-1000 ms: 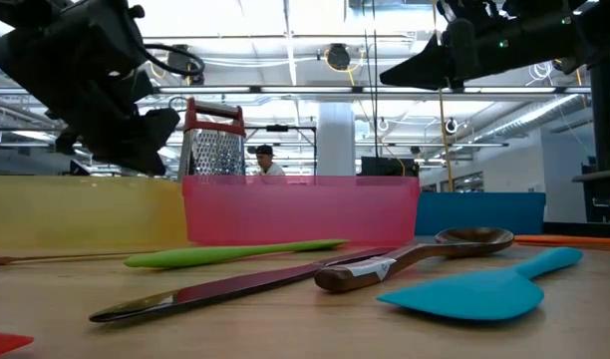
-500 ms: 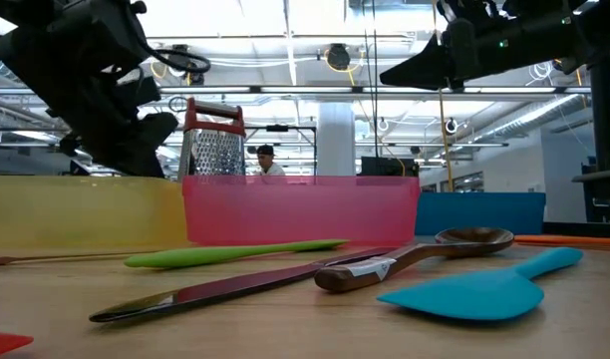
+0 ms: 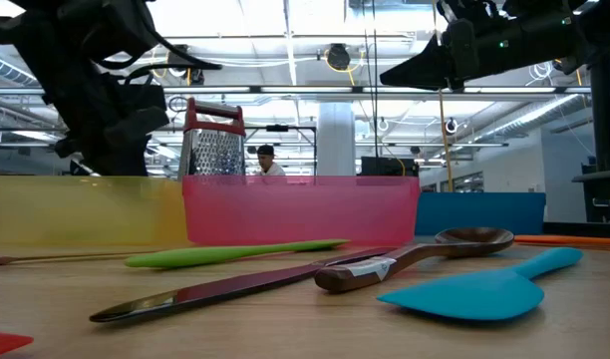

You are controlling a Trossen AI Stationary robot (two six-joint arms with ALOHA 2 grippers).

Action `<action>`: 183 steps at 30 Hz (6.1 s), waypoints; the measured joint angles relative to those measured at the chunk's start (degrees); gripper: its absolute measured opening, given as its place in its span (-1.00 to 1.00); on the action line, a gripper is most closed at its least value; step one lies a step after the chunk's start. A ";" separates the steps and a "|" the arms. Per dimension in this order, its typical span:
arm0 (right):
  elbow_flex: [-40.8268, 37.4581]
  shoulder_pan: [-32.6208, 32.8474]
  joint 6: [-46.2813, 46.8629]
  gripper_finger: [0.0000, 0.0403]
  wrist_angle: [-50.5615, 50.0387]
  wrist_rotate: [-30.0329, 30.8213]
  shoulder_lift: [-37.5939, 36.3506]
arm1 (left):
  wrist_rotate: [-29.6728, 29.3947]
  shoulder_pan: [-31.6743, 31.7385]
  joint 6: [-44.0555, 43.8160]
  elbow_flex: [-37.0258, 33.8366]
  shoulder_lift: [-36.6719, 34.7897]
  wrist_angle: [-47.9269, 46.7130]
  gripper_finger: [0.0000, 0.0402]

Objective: Pick & Place Kitchen Items
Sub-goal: Put the gold serving spoon into the yellow bin, then put the brown serving spoon into the yellow bin

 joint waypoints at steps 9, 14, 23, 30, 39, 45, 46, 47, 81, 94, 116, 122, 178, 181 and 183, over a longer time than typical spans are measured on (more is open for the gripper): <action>0.02 0.00 0.00 -0.43 -0.35 -0.02 0.00 | 8.80 -0.04 0.16 4.04 0.00 -5.77 -0.92; 0.02 0.02 0.02 -0.43 -1.47 -0.04 0.00 | 12.07 -0.04 0.14 4.84 0.00 -6.38 -0.97; 0.00 0.04 0.02 -0.43 -1.80 -0.04 0.00 | 16.34 -0.04 -0.03 4.84 0.00 -8.09 -0.97; 0.02 0.04 0.02 -0.43 -1.78 -0.04 0.00 | 17.97 -0.04 -0.93 4.84 0.00 -11.96 -0.98; 0.01 0.04 0.04 -0.43 -1.77 -0.06 0.00 | 14.58 -0.04 -1.22 4.84 -0.17 -14.24 -0.96; 0.01 0.07 0.04 -0.43 -1.76 -0.05 0.00 | 10.41 -0.04 -1.61 4.84 -0.88 -13.20 -0.95; 0.01 0.07 0.03 -0.43 -1.76 -0.07 0.00 | 8.93 -0.01 -1.21 4.84 -0.92 -12.51 -0.95; 0.02 0.07 0.03 -0.43 -1.76 -0.05 0.00 | 7.74 0.10 -0.40 4.84 -0.88 -11.73 -0.95; 0.00 0.07 0.04 -0.43 -1.76 -0.11 -0.02 | 7.48 4.68 10.68 4.82 7.37 -2.59 -0.97; 0.00 0.07 0.04 -0.43 -1.78 -0.09 -0.02 | 7.42 4.72 4.81 4.82 7.34 -14.79 -0.97; 0.02 0.07 0.04 -0.43 -1.79 -0.09 -0.02 | 4.26 4.72 6.57 4.82 6.48 -11.86 -0.96; 0.01 0.07 0.04 -0.43 -1.84 -0.09 -0.02 | 2.40 4.72 7.55 4.82 6.32 -11.30 -0.96; 0.00 6.36 -1.33 -0.31 -6.28 -33.05 3.52 | 8.24 1.75 24.28 4.82 -7.80 19.97 -0.67; 0.00 7.50 -1.42 -0.20 -1.50 -32.98 6.84 | 8.35 1.75 24.29 4.82 -7.80 19.90 -0.67; 0.02 7.74 -1.46 -0.12 2.29 -32.98 9.39 | 9.04 1.75 24.21 4.82 -7.80 20.00 -0.67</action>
